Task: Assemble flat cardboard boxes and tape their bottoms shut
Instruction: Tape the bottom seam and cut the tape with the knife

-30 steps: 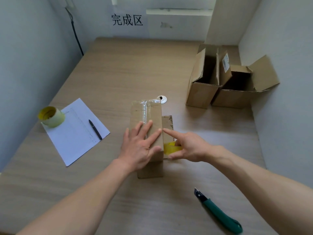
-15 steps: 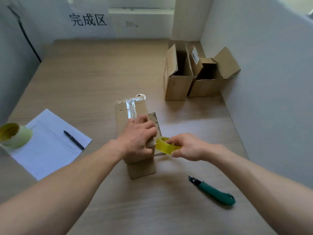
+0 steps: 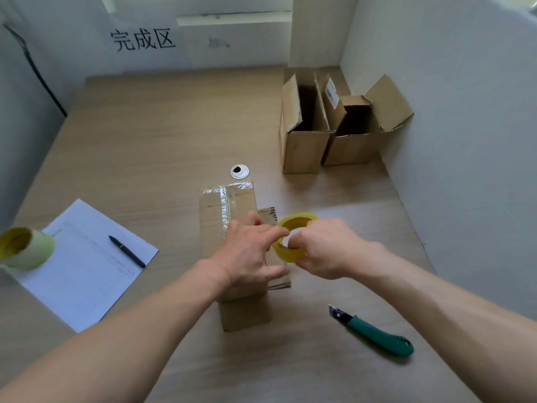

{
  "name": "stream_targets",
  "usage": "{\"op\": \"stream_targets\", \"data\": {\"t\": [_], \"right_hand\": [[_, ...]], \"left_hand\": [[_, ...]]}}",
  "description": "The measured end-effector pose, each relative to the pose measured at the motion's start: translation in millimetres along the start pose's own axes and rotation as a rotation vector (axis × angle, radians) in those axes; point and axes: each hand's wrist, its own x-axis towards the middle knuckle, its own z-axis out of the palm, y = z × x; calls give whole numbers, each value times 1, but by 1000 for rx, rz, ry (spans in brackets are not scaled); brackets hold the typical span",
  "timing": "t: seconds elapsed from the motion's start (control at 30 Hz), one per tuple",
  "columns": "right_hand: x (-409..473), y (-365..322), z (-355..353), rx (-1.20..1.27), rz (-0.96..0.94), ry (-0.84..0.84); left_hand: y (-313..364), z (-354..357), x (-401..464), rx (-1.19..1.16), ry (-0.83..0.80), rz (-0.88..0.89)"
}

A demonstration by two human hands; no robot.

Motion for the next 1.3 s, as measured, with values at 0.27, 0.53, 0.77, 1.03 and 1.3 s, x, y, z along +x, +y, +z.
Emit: {"op": "stream_targets", "data": {"t": [0.27, 0.53, 0.77, 1.03, 1.3], "right_hand": [[-3, -1, 15, -40, 6, 140], [-114, -6, 109, 377, 544, 413], [-163, -35, 163, 438, 787, 118], [-111, -73, 104, 630, 380, 429], [-76, -66, 97, 553, 333, 392]], "left_hand": [[13, 0, 27, 32, -167, -218], [8, 3, 29, -188, -86, -346], [13, -4, 31, -265, -92, -413], [13, -4, 32, -278, -120, -422], [12, 0, 31, -286, -94, -409]]}}
